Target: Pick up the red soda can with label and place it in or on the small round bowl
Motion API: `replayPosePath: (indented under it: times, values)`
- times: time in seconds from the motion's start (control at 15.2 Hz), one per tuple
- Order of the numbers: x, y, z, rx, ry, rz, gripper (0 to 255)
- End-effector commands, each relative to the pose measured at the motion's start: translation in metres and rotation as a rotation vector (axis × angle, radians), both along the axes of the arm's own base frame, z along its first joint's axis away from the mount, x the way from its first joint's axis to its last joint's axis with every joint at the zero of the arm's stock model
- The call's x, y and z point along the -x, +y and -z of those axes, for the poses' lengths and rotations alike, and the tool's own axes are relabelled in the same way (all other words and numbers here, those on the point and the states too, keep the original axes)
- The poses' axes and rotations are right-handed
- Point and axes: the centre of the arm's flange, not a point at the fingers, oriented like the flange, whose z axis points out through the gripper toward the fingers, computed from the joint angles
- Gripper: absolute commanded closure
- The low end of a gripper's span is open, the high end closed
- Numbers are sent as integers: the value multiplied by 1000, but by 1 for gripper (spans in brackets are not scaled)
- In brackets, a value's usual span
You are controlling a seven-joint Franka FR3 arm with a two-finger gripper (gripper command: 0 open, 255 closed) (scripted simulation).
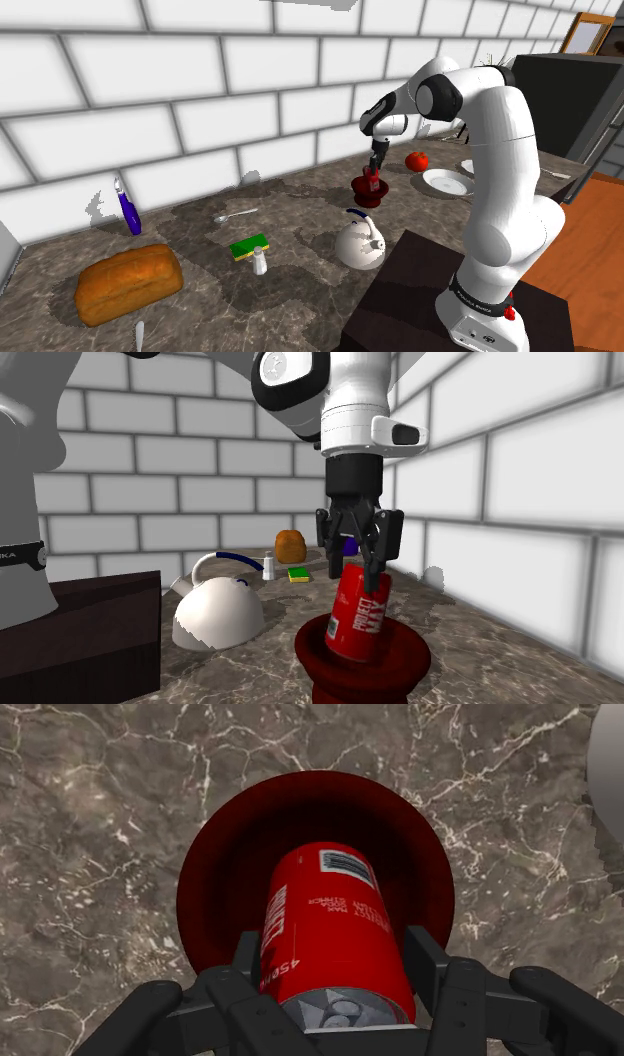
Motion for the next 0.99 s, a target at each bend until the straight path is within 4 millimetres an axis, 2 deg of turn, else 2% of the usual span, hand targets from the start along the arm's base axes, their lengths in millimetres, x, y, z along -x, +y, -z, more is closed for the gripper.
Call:
replayPosePath:
  times: [0.0,0.2,0.26,0.59,0.86,0.92]
  values:
    - [0,0,0,1,-1,0,255]
    - [0,0,0,1,-1,0,255]
    - [0,0,0,1,-1,0,0]
    - [0,0,0,1,-1,0,0]
    - [0,0,-50,1,-1,0,0]
    - [0,0,-50,1,-1,0,0]
